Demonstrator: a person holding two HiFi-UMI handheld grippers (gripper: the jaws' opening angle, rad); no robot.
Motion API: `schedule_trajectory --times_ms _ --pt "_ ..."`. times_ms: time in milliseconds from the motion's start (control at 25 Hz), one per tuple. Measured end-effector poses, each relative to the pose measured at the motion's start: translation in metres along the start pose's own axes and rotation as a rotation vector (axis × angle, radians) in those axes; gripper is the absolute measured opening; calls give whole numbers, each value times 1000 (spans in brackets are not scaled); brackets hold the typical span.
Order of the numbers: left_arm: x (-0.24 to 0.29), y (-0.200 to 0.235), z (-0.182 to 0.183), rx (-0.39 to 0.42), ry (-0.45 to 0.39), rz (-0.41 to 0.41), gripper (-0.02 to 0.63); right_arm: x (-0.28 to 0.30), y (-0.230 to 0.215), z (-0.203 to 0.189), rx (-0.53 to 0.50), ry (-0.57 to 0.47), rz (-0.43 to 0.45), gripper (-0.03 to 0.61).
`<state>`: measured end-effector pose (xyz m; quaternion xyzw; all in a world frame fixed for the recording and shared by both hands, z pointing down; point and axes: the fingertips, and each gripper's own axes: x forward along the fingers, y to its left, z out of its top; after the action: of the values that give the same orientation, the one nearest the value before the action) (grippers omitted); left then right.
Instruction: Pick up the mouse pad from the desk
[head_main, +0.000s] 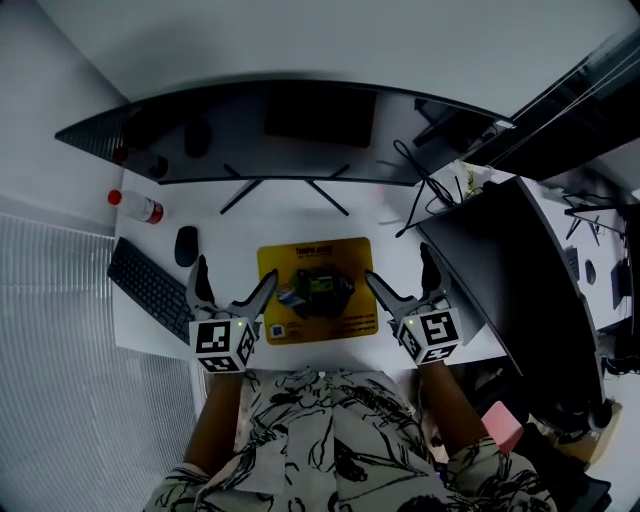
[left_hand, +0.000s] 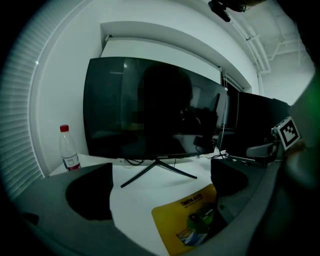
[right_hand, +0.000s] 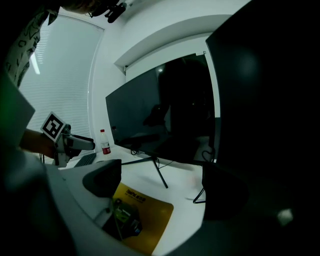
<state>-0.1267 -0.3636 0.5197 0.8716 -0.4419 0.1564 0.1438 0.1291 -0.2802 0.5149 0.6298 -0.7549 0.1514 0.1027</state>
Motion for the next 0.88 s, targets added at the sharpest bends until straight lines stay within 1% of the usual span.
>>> schedule_trajectory --times_ms 120,200,560,880 --pt "12 -6 -11 -7 34 -48 601 12 -3 -20 4 58 5 500" --pt "17 -8 -17 -1 52 -57 601 20 -4 -30 8 88 9 500" --pt "44 1 -47 5 121 -58 600 52 -8 -67 21 177 21 500" --pt "67 8 -74 -3 180 -49 601 78 -9 -102 13 294 45 495"
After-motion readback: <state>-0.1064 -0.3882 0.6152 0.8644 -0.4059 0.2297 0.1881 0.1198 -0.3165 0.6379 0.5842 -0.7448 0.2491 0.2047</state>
